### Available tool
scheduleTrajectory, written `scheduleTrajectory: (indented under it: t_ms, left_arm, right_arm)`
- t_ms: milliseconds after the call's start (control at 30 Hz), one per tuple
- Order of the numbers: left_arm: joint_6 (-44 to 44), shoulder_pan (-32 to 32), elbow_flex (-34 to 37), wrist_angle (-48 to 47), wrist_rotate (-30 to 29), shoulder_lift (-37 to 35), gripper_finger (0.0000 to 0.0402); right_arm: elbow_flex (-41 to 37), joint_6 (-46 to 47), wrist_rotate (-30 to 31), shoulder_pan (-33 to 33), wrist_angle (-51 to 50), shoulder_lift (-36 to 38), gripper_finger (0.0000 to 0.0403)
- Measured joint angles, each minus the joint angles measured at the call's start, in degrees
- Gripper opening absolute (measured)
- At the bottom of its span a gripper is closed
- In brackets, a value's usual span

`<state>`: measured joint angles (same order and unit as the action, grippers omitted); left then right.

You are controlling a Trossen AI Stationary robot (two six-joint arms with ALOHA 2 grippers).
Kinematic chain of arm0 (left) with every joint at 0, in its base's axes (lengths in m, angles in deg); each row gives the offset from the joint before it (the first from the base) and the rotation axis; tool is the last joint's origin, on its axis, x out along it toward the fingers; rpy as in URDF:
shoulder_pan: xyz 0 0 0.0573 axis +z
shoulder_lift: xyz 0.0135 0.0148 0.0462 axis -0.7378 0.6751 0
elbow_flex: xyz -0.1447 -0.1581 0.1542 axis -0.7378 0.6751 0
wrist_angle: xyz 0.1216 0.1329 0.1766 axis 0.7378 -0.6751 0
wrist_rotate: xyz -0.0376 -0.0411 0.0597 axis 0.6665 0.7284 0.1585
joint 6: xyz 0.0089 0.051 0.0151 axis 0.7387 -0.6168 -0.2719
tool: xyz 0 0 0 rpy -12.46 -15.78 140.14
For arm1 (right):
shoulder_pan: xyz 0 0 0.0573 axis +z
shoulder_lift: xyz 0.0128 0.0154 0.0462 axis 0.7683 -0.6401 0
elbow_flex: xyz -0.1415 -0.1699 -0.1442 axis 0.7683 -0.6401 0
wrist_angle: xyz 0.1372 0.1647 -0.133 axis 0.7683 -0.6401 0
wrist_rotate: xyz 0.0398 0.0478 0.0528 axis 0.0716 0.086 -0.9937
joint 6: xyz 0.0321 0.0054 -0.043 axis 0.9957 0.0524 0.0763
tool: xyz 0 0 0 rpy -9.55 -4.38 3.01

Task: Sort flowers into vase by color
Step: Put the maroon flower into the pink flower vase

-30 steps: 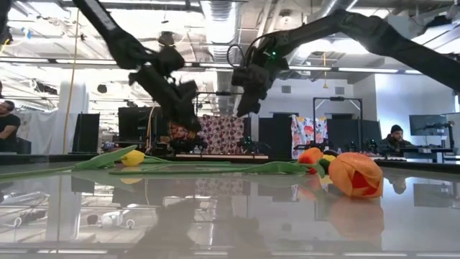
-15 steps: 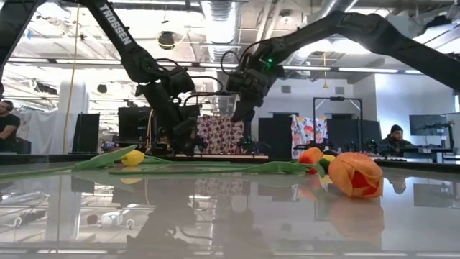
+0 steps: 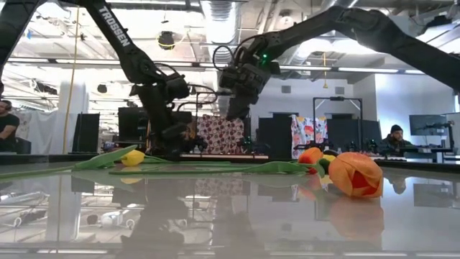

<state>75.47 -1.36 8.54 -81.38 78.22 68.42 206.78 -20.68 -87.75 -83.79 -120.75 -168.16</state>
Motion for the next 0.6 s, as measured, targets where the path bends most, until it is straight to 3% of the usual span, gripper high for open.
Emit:
scheduleTrajectory:
  t_ms: [167, 300, 433, 600]
  left_arm:
    - [-0.3, 0.2, 1.0, -2.5, 0.1, -0.1, 0.0117]
    - [-0.7, 0.2, 3.5, -1.3, 0.0, -0.4, 0.0075]
    - [0.6, 0.2, 4.0, -2.5, -0.3, -0.7, 0.0012]
    - [1.6, -0.2, 4.5, -5.7, -0.5, -4.4, 0.0002]
  right_arm:
    - [0.0, 0.0, 0.0, 1.6, 0.1, 0.0, 0.0112]
    - [0.0, 0.7, 0.4, 3.2, -0.7, 0.0, 0.0111]
    - [0.0, 0.2, 4.4, 5.4, -3.5, 0.0, 0.011]
    - [0.0, 2.6, 13.4, 8.2, -3.4, 0.0, 0.0098]
